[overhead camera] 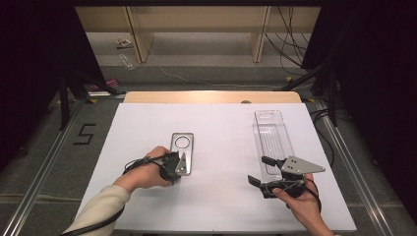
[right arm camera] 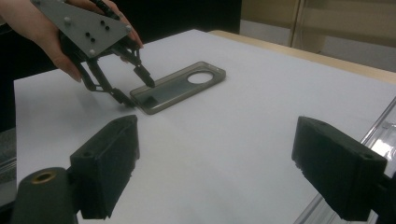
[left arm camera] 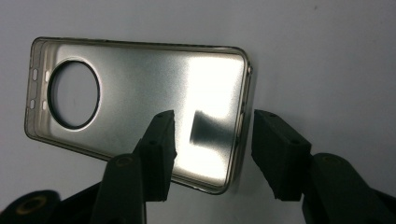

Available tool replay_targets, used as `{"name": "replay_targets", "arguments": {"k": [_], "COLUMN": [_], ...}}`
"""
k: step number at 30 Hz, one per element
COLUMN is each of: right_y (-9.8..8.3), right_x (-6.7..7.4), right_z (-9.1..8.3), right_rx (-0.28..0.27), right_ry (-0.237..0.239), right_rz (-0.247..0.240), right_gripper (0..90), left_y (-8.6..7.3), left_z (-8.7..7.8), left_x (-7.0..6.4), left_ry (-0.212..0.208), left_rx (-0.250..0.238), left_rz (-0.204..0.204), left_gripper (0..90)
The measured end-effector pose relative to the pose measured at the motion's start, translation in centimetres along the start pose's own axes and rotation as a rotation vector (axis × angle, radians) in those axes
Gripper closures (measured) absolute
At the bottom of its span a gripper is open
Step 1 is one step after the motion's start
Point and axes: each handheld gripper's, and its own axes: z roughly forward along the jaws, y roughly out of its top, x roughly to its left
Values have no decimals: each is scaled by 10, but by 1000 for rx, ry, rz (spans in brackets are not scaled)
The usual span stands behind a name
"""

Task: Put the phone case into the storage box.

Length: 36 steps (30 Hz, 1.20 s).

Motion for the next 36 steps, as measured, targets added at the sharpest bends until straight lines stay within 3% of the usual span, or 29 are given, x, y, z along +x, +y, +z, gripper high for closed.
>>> {"name": "replay_targets", "arguments": {"k": [11,36], "right_y": [0,-1], "right_x": [0,0], "right_z": [1,1], "right_rx": [0,5], "right_ry": [1,3], "right_rz": [-2,-3], "right_gripper": [160,160], "left_y": [1,3], "left_z": [0,1], "left_x": [-2,-2], "left_ry": [-22,-54], "left_rx": [1,12], "left_rz": [35,86], "left_gripper": [643,735]}}
